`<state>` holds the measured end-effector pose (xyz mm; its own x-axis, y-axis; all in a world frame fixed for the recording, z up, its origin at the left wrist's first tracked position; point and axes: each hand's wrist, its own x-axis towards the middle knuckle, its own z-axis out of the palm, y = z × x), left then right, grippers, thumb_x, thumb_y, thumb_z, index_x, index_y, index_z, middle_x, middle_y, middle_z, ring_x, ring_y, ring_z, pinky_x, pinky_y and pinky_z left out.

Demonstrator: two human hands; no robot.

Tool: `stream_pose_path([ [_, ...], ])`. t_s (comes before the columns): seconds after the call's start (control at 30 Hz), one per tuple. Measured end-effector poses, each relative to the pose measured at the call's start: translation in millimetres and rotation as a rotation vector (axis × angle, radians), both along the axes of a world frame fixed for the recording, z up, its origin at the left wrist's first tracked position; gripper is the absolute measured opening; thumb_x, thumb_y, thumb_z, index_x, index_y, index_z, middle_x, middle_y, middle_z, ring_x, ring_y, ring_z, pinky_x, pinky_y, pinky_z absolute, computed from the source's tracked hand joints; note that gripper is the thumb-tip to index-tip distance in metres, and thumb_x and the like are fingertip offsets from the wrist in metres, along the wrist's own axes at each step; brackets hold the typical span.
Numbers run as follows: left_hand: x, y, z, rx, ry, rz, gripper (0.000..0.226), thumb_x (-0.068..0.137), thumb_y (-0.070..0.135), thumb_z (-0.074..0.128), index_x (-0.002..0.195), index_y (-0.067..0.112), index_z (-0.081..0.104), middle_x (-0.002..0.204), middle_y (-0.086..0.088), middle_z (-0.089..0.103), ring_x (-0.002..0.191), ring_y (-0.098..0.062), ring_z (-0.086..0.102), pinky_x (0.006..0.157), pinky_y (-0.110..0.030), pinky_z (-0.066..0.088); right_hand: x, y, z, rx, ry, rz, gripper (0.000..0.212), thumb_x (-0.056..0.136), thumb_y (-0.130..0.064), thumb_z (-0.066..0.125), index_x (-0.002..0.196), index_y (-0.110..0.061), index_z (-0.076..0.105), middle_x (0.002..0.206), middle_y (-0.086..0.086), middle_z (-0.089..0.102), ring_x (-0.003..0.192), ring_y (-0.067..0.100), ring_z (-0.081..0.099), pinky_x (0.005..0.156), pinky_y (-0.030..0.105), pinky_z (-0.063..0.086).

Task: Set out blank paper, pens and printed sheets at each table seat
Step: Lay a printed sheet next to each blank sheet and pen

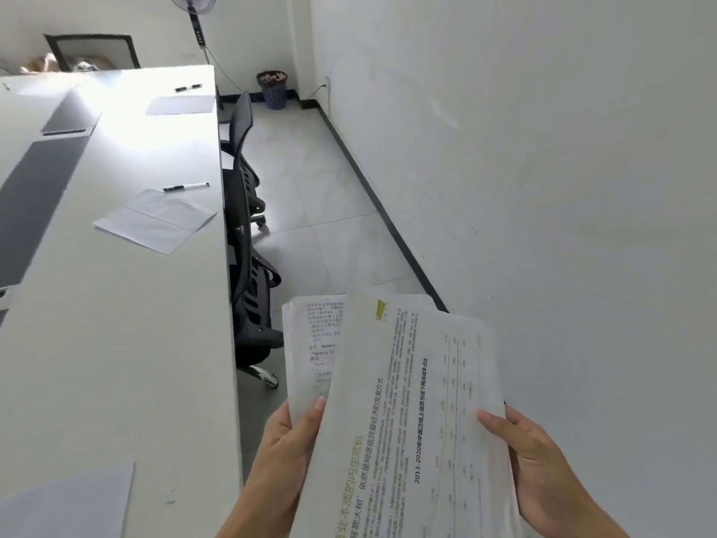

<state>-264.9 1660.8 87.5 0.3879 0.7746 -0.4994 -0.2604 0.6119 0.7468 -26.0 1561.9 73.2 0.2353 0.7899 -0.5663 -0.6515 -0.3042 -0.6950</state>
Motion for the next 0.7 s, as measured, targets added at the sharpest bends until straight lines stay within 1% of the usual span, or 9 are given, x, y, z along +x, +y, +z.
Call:
stream_pose_path([
  [0.07, 7.9, 20.4, -3.5, 0.009, 0.034, 0.053, 0.025, 0.090, 0.013, 0.053, 0.109, 0.001, 0.066, 0.096, -0.030, 0.071, 0.071, -0.037, 0.071, 0.057, -0.042, 0.060, 13.2, 30.6, -6.9, -0.024, 0.024, 0.044, 0.031, 0.090, -0.006, 0.051, 0.116, 0.004, 0.065, 0.114, 0.026, 0.069, 0.097, 0.042, 0.070, 0.067, 0.044, 0.062],
  [0.17, 22.7, 53.5, -8.8, 0.008, 0.074, 0.143, 0.023, 0.094, 0.012, 0.051, 0.107, 0.001, 0.066, 0.096, -0.031, 0.071, 0.070, -0.037, 0.072, 0.056, -0.043, 0.061, 36.0, 84.3, -19.1, -0.046, -0.011, 0.150, 0.032, 0.089, -0.004, 0.054, 0.119, 0.004, 0.064, 0.116, 0.027, 0.068, 0.103, 0.046, 0.067, 0.077, 0.049, 0.061],
  [0.23, 34.6, 74.7, -11.6, 0.017, 0.094, 0.211, 0.022, 0.093, 0.012, 0.051, 0.105, 0.004, 0.068, 0.094, -0.029, 0.072, 0.071, -0.038, 0.072, 0.057, -0.044, 0.061, 49.7, 118.9, -27.8, -0.050, -0.130, 0.206, 0.028, 0.087, 0.000, 0.059, 0.114, 0.002, 0.065, 0.110, 0.024, 0.072, 0.099, 0.044, 0.069, 0.080, 0.050, 0.060],
  [0.33, 58.9, 113.8, -14.6, 0.046, 0.123, 0.328, 0.022, 0.089, 0.012, 0.053, 0.092, 0.015, 0.075, 0.092, -0.025, 0.073, 0.074, -0.040, 0.071, 0.061, -0.046, 0.061, 74.6, 183.2, -38.2, -0.034, -0.309, 0.295, 0.022, 0.088, 0.004, 0.059, 0.108, 0.001, 0.068, 0.101, 0.018, 0.075, 0.091, 0.037, 0.073, 0.085, 0.050, 0.057],
  [0.37, 65.5, 127.7, -12.9, 0.056, 0.121, 0.360, 0.021, 0.086, 0.012, 0.055, 0.094, 0.013, 0.074, 0.093, -0.025, 0.073, 0.075, -0.041, 0.071, 0.061, -0.046, 0.061, 81.7, 206.5, -40.6, -0.023, -0.350, 0.322, 0.021, 0.089, 0.004, 0.059, 0.107, 0.001, 0.069, 0.099, 0.017, 0.076, 0.089, 0.034, 0.074, 0.083, 0.047, 0.057],
  [0.43, 74.4, 150.5, -12.8, 0.047, 0.133, 0.420, 0.028, 0.082, 0.016, 0.057, 0.106, 0.005, 0.068, 0.096, -0.027, 0.072, 0.078, -0.042, 0.071, 0.063, -0.046, 0.061, 91.7, 252.4, -43.3, -0.009, -0.393, 0.386, 0.018, 0.091, 0.003, 0.058, 0.105, -0.001, 0.070, 0.097, 0.014, 0.077, 0.087, 0.031, 0.075, 0.075, 0.041, 0.060],
  [0.57, 74.1, 180.0, -18.0, 0.027, 0.193, 0.603, 0.031, 0.084, 0.015, 0.056, 0.111, 0.002, 0.065, 0.101, -0.025, 0.072, 0.084, -0.041, 0.071, 0.067, -0.045, 0.061, 90.1, 338.5, -48.5, 0.008, -0.460, 0.542, 0.015, 0.093, -0.002, 0.059, 0.103, -0.004, 0.070, 0.098, 0.012, 0.077, 0.088, 0.031, 0.074, 0.080, 0.047, 0.060],
  [0.67, 53.8, 197.3, -16.3, -0.003, 0.207, 0.727, 0.031, 0.082, 0.016, 0.057, 0.108, -0.001, 0.065, 0.102, -0.028, 0.071, 0.090, -0.047, 0.069, 0.083, -0.058, 0.054, 71.3, 393.9, -53.2, 0.027, -0.510, 0.636, 0.014, 0.093, -0.001, 0.057, 0.098, -0.005, 0.070, 0.091, 0.010, 0.078, 0.082, 0.030, 0.075, 0.074, 0.046, 0.061],
  [0.7, 45.4, 203.9, -18.4, -0.016, 0.223, 0.760, 0.030, 0.082, 0.016, 0.057, 0.106, 0.000, 0.066, 0.100, -0.027, 0.072, 0.090, -0.047, 0.069, 0.086, -0.059, 0.053, 63.9, 412.1, -54.9, 0.023, -0.532, 0.667, 0.014, 0.094, -0.001, 0.057, 0.097, -0.005, 0.070, 0.090, 0.011, 0.078, 0.080, 0.030, 0.075, 0.072, 0.045, 0.061],
])
